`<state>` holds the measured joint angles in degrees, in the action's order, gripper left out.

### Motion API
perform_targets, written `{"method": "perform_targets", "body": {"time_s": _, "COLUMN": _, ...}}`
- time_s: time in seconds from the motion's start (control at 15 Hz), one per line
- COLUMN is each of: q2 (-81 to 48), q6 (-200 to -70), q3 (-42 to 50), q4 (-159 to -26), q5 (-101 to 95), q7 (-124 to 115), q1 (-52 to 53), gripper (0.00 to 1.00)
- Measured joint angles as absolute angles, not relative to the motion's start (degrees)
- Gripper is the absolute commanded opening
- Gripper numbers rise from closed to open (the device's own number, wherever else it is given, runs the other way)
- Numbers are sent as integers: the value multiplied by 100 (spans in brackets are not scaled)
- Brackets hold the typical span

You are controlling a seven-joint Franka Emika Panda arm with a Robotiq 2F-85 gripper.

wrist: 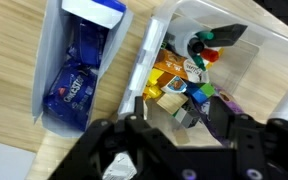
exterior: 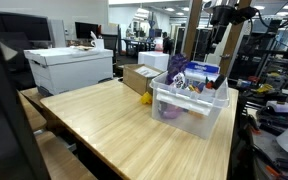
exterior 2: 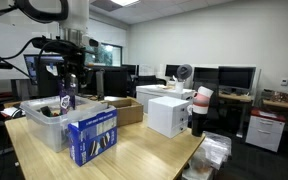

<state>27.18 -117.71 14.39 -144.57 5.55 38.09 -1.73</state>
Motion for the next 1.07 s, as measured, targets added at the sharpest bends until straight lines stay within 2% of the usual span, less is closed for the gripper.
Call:
{"method": "perform_targets", "body": {"time_s": 0.2, "q2": 2784, "q6": -11771, "q3": 1457, "q4": -14585, "q5": 641, "q7": 4081, "q1": -17, "gripper": 100}}
{"method": "perform_targets", "body": {"time_s": 1.07, "q2": 2837, "q6": -11597, "q3": 1356, "q4": -14616, "q5": 671, "q7": 5803, "q1": 490, "gripper": 100}}
